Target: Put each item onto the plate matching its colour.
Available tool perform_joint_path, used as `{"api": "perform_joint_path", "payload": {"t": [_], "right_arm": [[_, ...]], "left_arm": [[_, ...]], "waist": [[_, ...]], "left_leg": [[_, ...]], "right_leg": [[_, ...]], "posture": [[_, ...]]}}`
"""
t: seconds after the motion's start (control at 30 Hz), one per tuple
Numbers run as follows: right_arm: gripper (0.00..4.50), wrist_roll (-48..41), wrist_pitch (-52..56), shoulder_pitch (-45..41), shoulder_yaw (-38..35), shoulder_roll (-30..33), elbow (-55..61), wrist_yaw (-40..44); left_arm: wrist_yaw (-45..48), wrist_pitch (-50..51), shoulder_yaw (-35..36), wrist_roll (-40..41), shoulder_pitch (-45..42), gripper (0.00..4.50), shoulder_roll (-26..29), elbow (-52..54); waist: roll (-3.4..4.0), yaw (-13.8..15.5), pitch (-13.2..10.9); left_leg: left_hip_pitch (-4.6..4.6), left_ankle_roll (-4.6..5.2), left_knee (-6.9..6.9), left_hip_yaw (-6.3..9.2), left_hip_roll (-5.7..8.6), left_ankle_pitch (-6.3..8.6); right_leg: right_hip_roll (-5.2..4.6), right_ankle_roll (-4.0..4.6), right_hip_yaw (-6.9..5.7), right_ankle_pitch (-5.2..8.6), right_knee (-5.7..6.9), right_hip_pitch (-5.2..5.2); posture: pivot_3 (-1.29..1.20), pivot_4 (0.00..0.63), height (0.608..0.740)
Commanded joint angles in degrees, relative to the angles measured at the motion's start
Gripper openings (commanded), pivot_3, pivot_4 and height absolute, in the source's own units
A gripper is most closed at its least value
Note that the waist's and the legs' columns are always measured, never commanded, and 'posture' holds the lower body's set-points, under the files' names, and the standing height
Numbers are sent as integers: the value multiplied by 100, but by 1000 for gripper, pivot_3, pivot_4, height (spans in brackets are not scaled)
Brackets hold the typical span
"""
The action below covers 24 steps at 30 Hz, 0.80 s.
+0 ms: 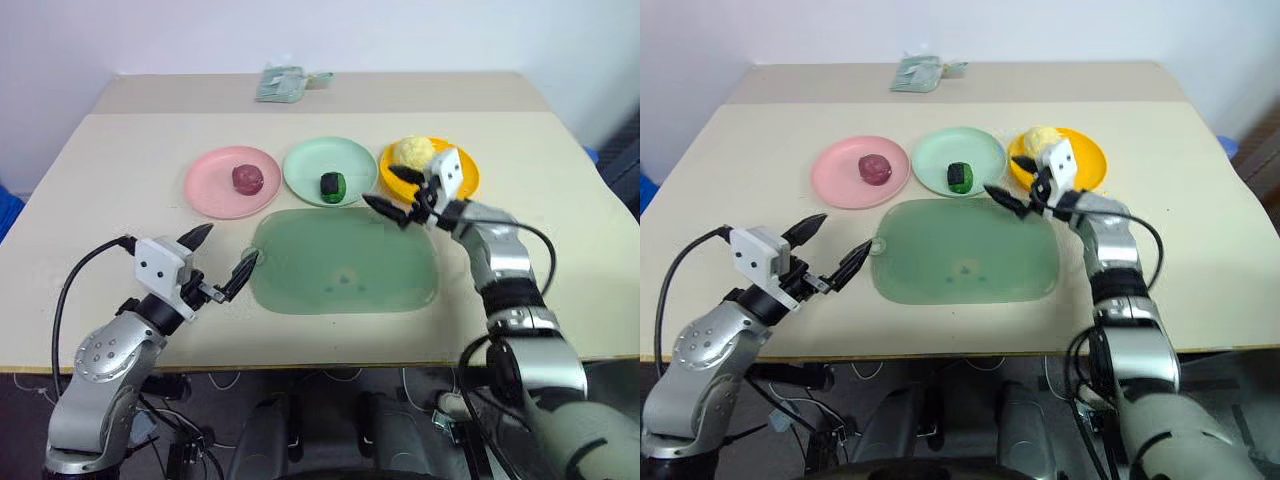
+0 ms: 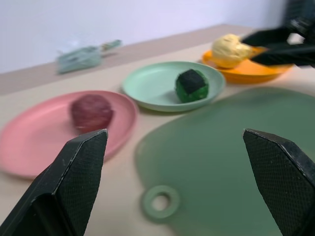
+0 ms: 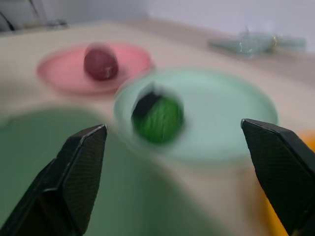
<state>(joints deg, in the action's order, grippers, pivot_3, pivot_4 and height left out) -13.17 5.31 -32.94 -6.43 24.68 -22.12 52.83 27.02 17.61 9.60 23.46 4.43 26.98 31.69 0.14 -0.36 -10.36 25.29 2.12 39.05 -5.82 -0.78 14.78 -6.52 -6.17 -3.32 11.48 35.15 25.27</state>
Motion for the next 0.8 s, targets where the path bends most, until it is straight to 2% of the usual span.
{"api": "perform_joint_path", "payload": {"t": [0.03, 0.17, 0.3, 0.57, 0.8], "right_arm": [[4448, -277, 891, 1042, -542, 373, 2127, -638], [4448, -411, 1489, 2246, -1125, 546, 3369, -1262], [4448, -385, 1528, 3010, -1467, 725, 3892, -1476], [4448, -504, 1411, 3413, -1695, 831, 3944, -1590], [4448, -451, 1358, 3367, -1520, 811, 3942, -1732]], "left_arm": [[203, -215, 104, -2, -136, 4500, 102, -164], [341, -206, 212, 76, -229, 4500, 139, -343], [554, -262, 322, 133, -246, 4500, 227, -533], [828, -416, 280, 153, -431, 4500, 213, -871], [975, -188, 156, 266, -453, 4500, 217, -778]], "waist": [[3, -22, 1], [1, -42, 1], [1, -29, 2], [-2, -10, 4], [-2, -13, 4]], "left_leg": [[-1, 10, 0, -3, -1, 6], [-5, 28, 1, -4, -4, 19], [-5, 30, 1, -3, -4, 20], [-4, 34, 4, -3, -2, 21], [-4, 35, 5, -2, -2, 21]], "right_leg": [[-1, 0, 1, 0, -2, 1], [0, 19, 1, 10, -1, 2], [1, 22, 2, 12, -3, 2], [1, 24, 2, 13, -6, -1], [1, 23, 2, 13, -6, -3]], "posture": [[0, 150, 740], [0, 150, 740], [0, 150, 740], [0, 150, 740], [0, 150, 740]]}}
